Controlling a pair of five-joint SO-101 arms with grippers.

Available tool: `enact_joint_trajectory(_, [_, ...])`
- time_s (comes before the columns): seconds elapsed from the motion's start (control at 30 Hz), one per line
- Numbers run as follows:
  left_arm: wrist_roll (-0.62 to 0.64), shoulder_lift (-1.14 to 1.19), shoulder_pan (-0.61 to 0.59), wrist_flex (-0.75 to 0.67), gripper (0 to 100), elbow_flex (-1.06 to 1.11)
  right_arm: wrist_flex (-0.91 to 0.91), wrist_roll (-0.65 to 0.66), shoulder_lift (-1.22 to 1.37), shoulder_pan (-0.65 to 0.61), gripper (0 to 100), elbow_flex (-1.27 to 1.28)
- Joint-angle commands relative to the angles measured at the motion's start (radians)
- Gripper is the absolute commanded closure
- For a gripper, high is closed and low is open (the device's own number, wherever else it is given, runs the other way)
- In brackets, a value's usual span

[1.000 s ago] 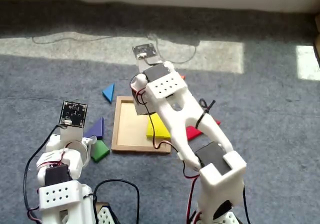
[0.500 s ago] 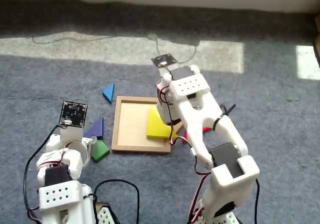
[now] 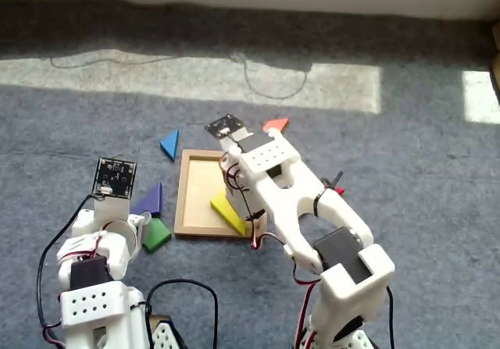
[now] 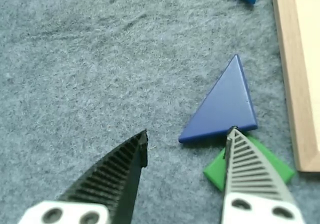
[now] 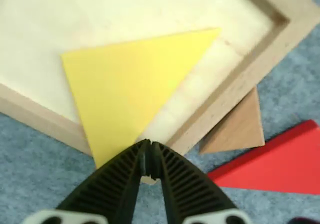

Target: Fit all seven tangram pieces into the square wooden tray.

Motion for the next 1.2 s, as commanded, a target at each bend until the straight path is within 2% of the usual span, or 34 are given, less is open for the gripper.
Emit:
enact_joint_trajectory(0.0, [0.006, -0.013, 0.008, -0.018, 74, -0.005, 0.002, 0.006, -0.067, -0.005, 98.3, -0.01])
enact_joint_trajectory(0.2, [0.006, -0.013, 0.008, -0.018, 74, -0.005, 0.039, 0.003, -0.171, -0.016, 98.3, -0.117])
enact_joint_trajectory(0.3, [0.006, -0.013, 0.008, -0.018, 74, -0.005, 0.031, -0.051, -0.243, -0.05, 98.3, -0.113])
enact_joint_trajectory(0.57, [0.006, -0.013, 0.008, -0.018, 74, -0.005, -0.249, -0.087, -0.252, -0.194, 98.3, 0.14])
enact_joint_trajectory(0.7, [0.006, -0.013, 0.008, -0.018, 74, -0.005, -0.341, -0.087, -0.252, -0.22, 98.3, 0.228])
enact_joint_trajectory(1.17, [0.006, -0.013, 0.008, -0.018, 74, -0.005, -0.424, -0.08, -0.252, -0.047, 98.3, 0.252])
